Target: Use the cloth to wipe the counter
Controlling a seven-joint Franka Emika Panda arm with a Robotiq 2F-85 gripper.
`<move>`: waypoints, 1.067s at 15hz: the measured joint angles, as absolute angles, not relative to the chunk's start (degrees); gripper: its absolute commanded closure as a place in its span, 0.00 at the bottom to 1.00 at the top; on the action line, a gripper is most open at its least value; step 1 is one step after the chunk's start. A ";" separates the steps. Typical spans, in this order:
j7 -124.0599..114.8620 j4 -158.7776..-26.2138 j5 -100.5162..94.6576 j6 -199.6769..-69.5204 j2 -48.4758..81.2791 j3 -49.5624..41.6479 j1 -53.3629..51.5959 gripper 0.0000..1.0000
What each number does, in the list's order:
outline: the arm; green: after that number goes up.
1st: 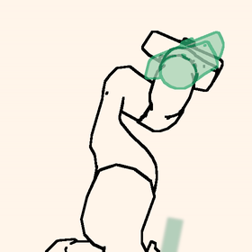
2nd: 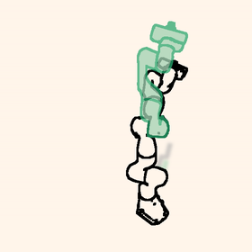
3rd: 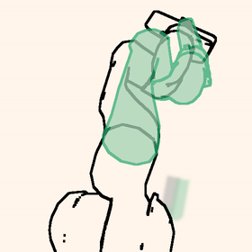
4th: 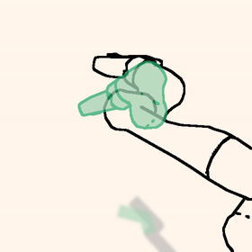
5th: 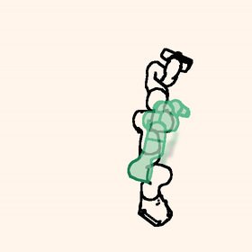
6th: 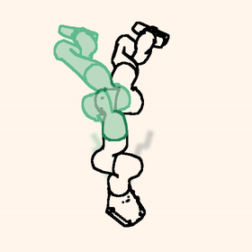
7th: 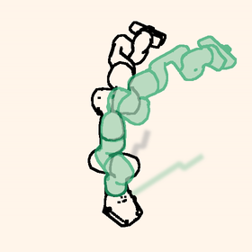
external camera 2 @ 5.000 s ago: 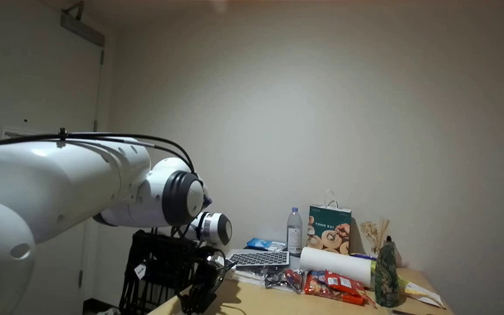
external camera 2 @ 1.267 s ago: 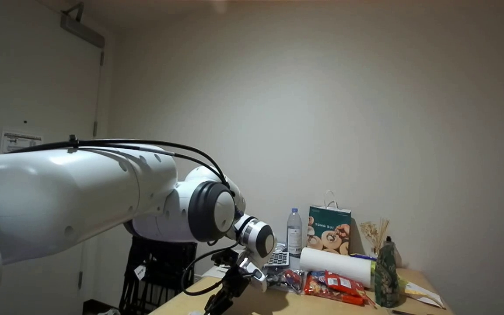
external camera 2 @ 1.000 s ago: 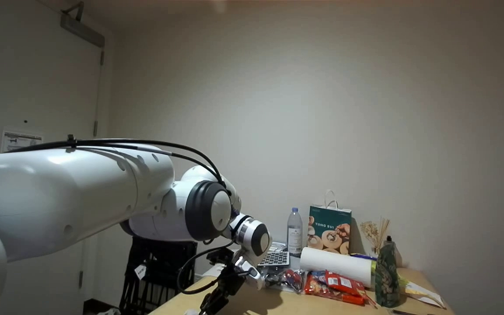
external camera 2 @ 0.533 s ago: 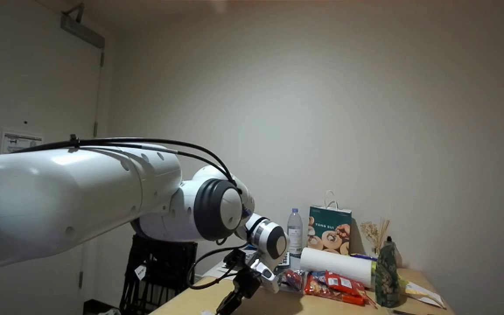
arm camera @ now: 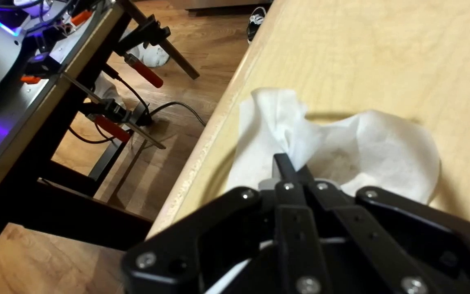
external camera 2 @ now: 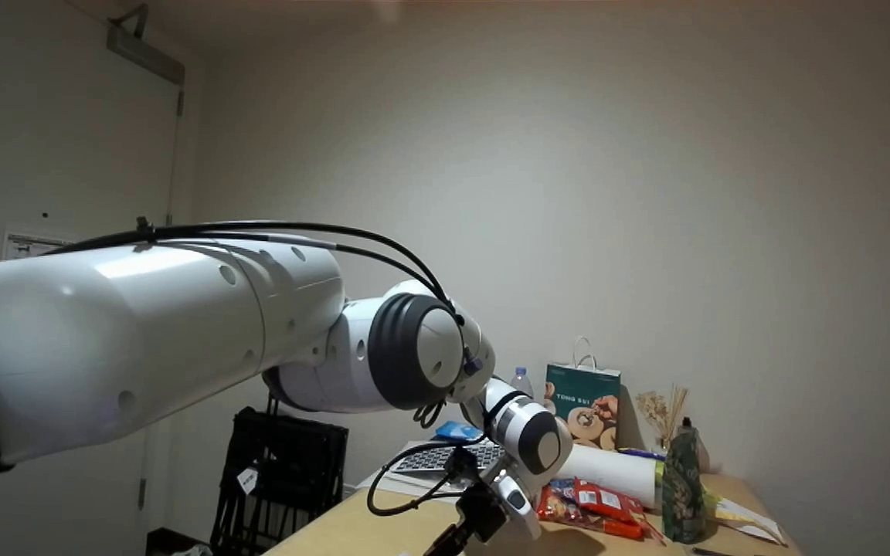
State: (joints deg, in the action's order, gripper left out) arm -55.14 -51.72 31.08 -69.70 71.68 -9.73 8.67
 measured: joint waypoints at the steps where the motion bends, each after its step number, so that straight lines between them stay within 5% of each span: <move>1: -55.14 -51.69 31.07 -69.70 71.69 -9.73 8.32 1.00; 16: -65.68 -63.70 40.02 -87.18 63.54 -16.64 11.73 0.99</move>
